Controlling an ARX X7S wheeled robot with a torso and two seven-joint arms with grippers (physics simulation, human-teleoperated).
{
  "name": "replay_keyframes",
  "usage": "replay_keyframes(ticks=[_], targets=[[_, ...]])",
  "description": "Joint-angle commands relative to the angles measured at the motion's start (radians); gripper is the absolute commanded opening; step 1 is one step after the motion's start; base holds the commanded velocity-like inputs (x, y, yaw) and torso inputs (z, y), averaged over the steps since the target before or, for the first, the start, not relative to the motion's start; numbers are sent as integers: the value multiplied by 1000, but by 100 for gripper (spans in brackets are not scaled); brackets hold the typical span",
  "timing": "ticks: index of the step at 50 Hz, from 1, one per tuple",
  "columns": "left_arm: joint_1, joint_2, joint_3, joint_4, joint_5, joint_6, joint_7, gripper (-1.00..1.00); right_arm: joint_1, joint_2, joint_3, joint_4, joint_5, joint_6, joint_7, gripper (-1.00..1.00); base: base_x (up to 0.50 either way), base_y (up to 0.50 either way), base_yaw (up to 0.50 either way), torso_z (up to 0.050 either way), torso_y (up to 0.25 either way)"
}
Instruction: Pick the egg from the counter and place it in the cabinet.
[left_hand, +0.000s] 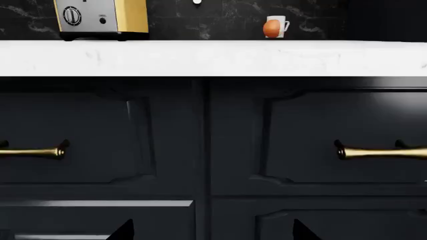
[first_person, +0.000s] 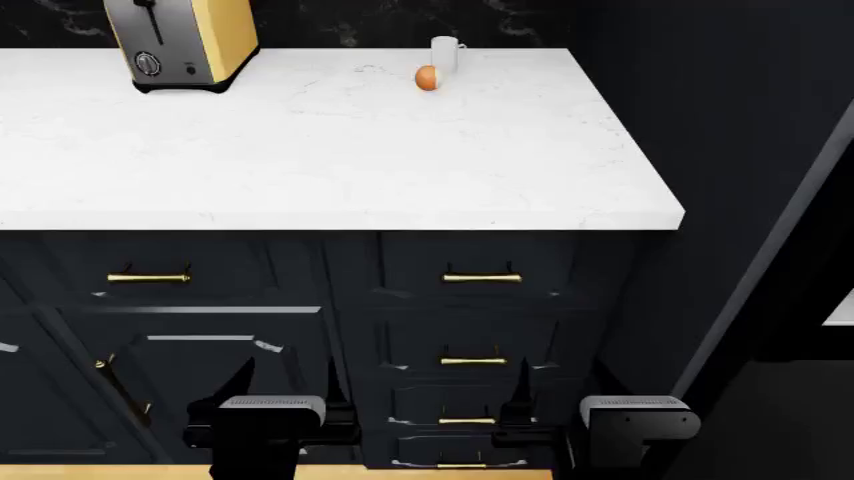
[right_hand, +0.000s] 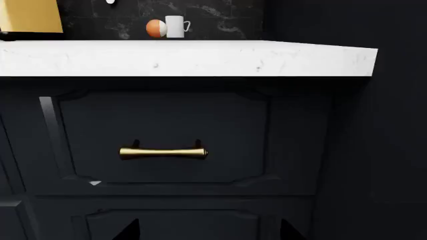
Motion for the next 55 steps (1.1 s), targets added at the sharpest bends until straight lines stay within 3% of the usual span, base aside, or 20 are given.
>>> replay_keyframes(ticks=[1, 30, 55], targets=[[0, -16, 19, 0, -15, 0, -18, 100, 0, 15, -19, 0, 18, -1, 21, 100, 0, 0, 0, 0, 0], [-7, -72, 85, -9, -80, 6, -83, 100, 3, 74, -83, -5, 93, -6, 88, 100, 0, 0, 0, 1, 1], [-8, -100, 117, -6, -111, 19, -113, 100, 6, 101, -116, 0, 118, -8, 121, 100, 0, 0, 0, 43, 99]])
